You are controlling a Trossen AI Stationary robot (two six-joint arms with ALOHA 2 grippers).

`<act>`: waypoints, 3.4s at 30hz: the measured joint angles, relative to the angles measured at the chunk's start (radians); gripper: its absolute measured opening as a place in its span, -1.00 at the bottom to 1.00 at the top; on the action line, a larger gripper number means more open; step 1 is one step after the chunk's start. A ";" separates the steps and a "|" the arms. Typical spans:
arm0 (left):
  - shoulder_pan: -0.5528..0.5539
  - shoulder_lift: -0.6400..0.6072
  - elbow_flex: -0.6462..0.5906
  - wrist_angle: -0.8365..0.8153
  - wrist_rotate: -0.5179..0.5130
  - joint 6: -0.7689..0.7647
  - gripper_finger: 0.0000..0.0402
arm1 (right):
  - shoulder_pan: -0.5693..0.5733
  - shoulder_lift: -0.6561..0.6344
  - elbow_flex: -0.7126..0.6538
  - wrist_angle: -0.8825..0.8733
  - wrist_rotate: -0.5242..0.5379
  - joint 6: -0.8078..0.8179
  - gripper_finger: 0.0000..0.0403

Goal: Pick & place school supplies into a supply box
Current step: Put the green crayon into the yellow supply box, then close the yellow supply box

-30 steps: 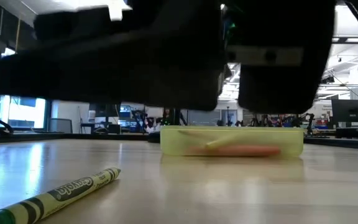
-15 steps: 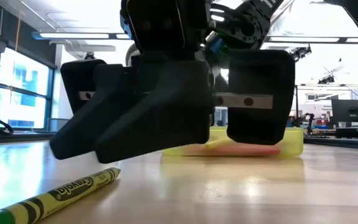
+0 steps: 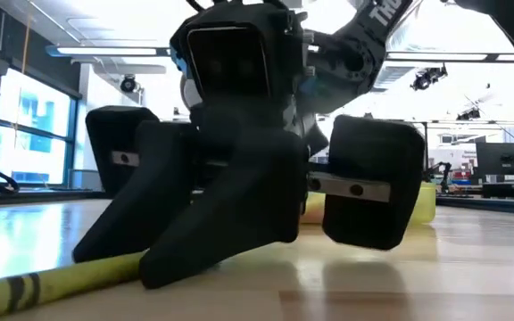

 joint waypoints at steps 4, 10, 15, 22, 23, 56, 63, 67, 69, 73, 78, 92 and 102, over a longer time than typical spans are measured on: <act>0.000 0.000 0.000 0.000 0.000 -0.003 -0.21 | -0.017 0.026 0.002 0.015 -0.041 0.028 -0.53; 0.000 0.000 0.000 0.000 0.001 -0.003 -0.21 | -0.036 0.058 0.004 0.022 -0.084 0.125 -0.53; 0.000 0.000 0.000 0.000 0.002 -0.003 -0.21 | -0.031 0.061 0.003 0.024 -0.040 0.128 -0.63; 0.000 0.000 0.000 0.000 0.003 -0.002 -0.21 | -0.023 0.063 0.000 0.092 -0.045 0.233 -0.93; 0.000 0.000 0.000 0.000 0.003 0.001 -0.21 | -0.023 0.064 0.000 0.107 -0.046 0.274 -0.91; 0.000 0.000 0.000 0.027 -0.014 0.006 -0.21 | 0.013 -0.653 -0.002 -0.846 0.797 0.426 -0.97; 0.000 0.000 0.000 0.051 -0.015 0.036 -0.21 | -0.011 -0.788 -0.227 -0.826 0.858 0.428 -0.98; 0.000 -0.001 0.000 0.052 -0.016 0.038 -0.21 | -0.064 -0.926 -0.563 -0.446 0.831 0.416 -0.97; 0.000 -0.001 0.000 0.050 -0.019 0.039 -0.21 | -0.083 -0.977 -0.722 -0.161 0.817 0.401 -0.95; 0.000 -0.001 0.000 0.050 -0.073 0.042 -0.21 | -0.128 -1.012 -0.961 0.313 0.820 0.370 -0.95; 0.011 -0.001 0.000 0.050 -0.138 0.049 -0.21 | -0.197 -1.000 -1.096 0.512 0.831 0.423 -0.96; 0.150 -0.001 0.000 0.097 -0.136 0.251 -0.21 | -0.230 -0.898 -1.077 0.445 0.825 0.531 -0.83; 0.279 0.000 0.000 0.283 -0.032 0.565 -0.21 | -0.230 -0.898 -1.077 0.452 0.825 0.535 -0.58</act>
